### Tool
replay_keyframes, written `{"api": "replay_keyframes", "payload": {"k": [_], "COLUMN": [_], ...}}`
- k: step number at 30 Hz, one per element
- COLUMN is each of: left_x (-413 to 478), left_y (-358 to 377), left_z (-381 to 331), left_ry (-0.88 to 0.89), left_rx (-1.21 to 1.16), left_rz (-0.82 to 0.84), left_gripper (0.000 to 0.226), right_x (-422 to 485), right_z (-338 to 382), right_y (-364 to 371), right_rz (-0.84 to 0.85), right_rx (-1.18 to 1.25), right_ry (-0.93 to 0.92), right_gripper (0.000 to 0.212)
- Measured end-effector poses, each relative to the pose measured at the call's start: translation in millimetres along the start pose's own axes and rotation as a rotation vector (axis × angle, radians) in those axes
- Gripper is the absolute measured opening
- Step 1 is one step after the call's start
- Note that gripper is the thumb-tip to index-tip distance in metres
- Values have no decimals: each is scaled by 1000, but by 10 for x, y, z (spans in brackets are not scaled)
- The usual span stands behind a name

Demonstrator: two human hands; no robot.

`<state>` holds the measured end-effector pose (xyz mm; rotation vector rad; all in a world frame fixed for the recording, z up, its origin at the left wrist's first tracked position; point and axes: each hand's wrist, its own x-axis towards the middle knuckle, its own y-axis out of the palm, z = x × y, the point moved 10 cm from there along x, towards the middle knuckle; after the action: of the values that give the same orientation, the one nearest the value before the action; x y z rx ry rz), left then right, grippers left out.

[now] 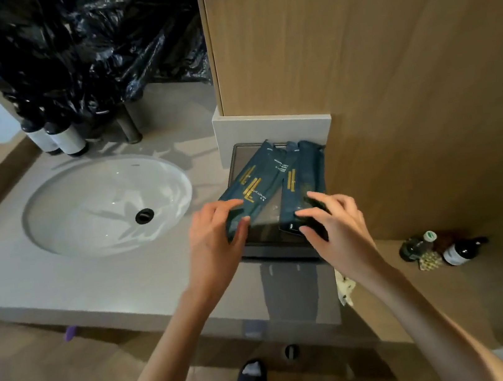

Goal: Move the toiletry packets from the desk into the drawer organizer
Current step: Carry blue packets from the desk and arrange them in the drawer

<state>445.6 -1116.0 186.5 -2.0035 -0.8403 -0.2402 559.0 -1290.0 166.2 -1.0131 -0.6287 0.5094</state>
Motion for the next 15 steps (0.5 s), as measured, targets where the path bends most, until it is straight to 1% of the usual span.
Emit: {"api": "replay_keyframes", "payload": {"k": [1, 2, 4, 5, 7, 8, 10, 12, 15], "left_x": [-139, -284, -600, -763, -1041, -1168, -1312, -1328, -1270], "left_y": [-14, -12, 169, 294, 621, 791, 1041, 1185, 1298], "left_z": [45, 122, 305, 338, 361, 368, 348, 343, 308], "left_ry": [-97, -256, -625, -754, -964, -1095, -1332, -1432, -1492], "left_rx": [-95, -230, -511, -584, -768, -919, -1208, -1380, -1578], "left_rz": [-9, -3, 82, 153, 327, 373, 365, 307, 224], "left_gripper": [21, 15, 8, 8, 16, 21, 21, 22, 34], "right_x": [-53, -101, -150, -178, -199, -204, -195, -179, -157], "right_z": [-24, -51, -84, -86, -79, -67, -47, -50, -65], "right_y": [57, 132, 286, 333, 386, 387, 376, 365, 374], "right_rz": [59, 131, 257, 303, 367, 384, 391, 389, 399], "right_rx": [1, -1, 22, 50, 84, 74, 27, -5, -24], "right_ry": [-5, -4, 5, 12, 31, 28, 0, -26, -36], "right_gripper": [35, 41, 50, 53, 56, 56, 55, 52, 49]}}
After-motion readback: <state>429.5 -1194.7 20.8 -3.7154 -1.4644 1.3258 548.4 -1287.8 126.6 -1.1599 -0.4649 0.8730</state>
